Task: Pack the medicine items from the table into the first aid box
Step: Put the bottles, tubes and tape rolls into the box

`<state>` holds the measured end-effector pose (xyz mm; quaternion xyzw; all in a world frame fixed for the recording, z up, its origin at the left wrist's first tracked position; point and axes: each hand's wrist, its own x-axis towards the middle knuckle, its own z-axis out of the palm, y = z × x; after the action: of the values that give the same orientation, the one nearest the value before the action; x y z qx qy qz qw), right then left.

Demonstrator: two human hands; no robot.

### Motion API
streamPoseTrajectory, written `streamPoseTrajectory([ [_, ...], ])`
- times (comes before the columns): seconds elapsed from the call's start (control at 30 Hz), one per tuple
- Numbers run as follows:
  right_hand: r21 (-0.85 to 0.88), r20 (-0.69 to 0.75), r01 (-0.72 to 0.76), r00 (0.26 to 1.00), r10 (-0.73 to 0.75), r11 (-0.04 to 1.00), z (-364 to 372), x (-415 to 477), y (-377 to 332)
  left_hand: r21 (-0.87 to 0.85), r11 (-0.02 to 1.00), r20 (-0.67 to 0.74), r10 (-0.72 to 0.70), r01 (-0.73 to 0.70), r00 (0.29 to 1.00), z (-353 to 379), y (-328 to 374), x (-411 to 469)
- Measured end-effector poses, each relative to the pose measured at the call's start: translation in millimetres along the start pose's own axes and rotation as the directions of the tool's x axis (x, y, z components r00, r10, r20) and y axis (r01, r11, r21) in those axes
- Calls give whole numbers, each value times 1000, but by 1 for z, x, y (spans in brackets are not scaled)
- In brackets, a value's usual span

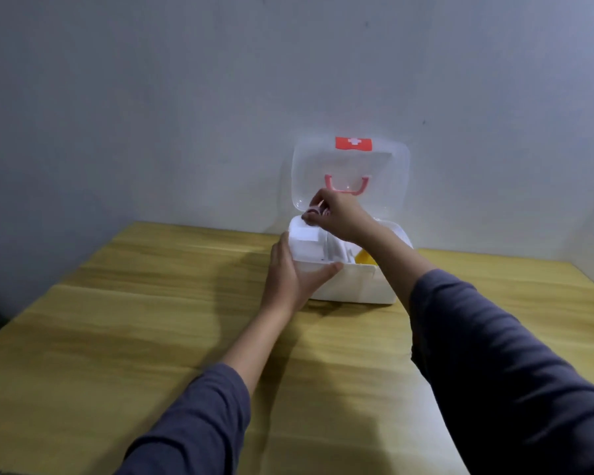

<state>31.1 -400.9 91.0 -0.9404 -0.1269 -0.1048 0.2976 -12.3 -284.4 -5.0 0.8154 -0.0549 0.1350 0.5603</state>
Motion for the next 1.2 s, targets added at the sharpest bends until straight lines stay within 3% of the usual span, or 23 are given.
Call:
streamPoseTrajectory([
  [0.17,-112,147,-55,986,72,992,23,20,6,-5,1000,17,22,-22,1000,-2,-2,-1],
  [0.8,-228,180,22,983,20,973,-4,3,10,40,999,34,6,-8,999,-5,5,-6],
  [1.2,-189,137,71,989,-46,979,7,0,11,27,999,10,21,-21,1000,-4,4,-5],
])
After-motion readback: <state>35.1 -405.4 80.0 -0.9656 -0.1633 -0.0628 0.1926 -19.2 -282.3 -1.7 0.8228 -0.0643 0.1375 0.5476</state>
